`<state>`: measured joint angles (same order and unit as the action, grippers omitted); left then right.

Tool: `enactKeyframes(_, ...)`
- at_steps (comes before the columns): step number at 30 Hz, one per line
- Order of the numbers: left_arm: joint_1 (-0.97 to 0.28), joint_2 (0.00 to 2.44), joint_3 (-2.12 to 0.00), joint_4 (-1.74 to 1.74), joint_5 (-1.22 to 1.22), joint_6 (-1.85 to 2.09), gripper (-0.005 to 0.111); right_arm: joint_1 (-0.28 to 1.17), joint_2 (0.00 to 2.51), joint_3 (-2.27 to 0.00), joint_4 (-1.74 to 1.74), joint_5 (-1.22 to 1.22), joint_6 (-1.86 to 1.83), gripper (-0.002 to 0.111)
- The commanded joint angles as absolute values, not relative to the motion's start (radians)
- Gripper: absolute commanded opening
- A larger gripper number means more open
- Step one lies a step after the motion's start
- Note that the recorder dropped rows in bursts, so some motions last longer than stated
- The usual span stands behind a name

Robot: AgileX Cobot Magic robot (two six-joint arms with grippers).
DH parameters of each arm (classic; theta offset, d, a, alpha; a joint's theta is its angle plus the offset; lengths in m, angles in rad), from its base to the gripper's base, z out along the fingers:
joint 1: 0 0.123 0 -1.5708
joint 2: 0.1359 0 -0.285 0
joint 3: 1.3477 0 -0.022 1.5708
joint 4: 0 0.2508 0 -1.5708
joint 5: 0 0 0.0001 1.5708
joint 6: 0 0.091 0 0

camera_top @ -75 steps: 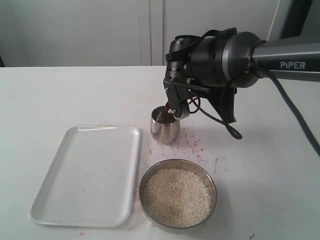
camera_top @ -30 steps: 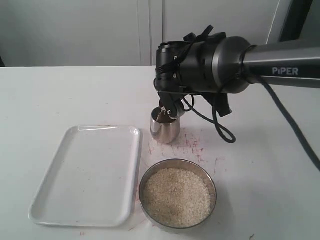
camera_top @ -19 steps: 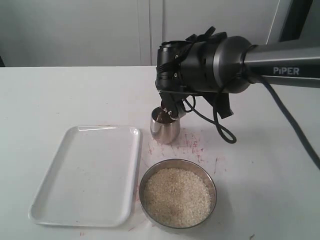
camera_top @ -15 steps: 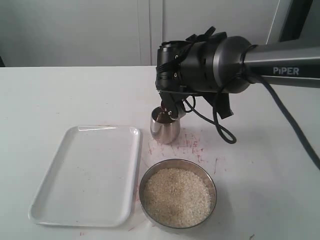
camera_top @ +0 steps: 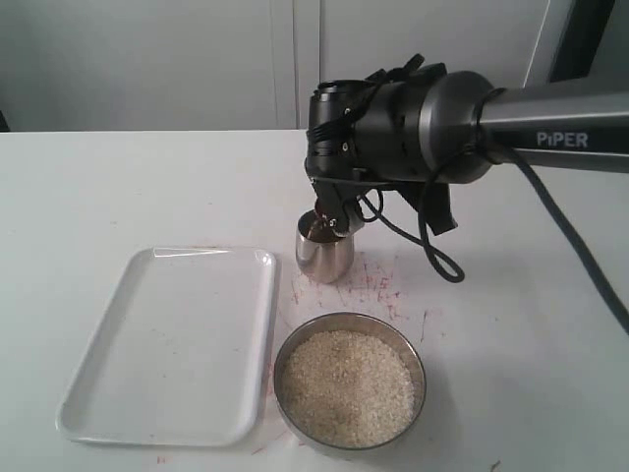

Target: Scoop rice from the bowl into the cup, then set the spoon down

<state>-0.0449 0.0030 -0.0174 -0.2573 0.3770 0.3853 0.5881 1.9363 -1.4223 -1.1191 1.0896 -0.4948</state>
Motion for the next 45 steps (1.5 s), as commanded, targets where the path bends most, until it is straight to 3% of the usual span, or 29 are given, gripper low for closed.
enactKeyframes(1,-0.042,0.0,-0.012,-0.268,0.382,0.389,0.014,0.582,1.934,-1.418,-1.138,1.103,-0.492,0.0)
enactKeyframes(45,-0.042,0.0,-0.012,-0.268,0.382,0.389,0.014,0.593,1.935,-1.418,-1.15,1.096,-0.45,0.0)
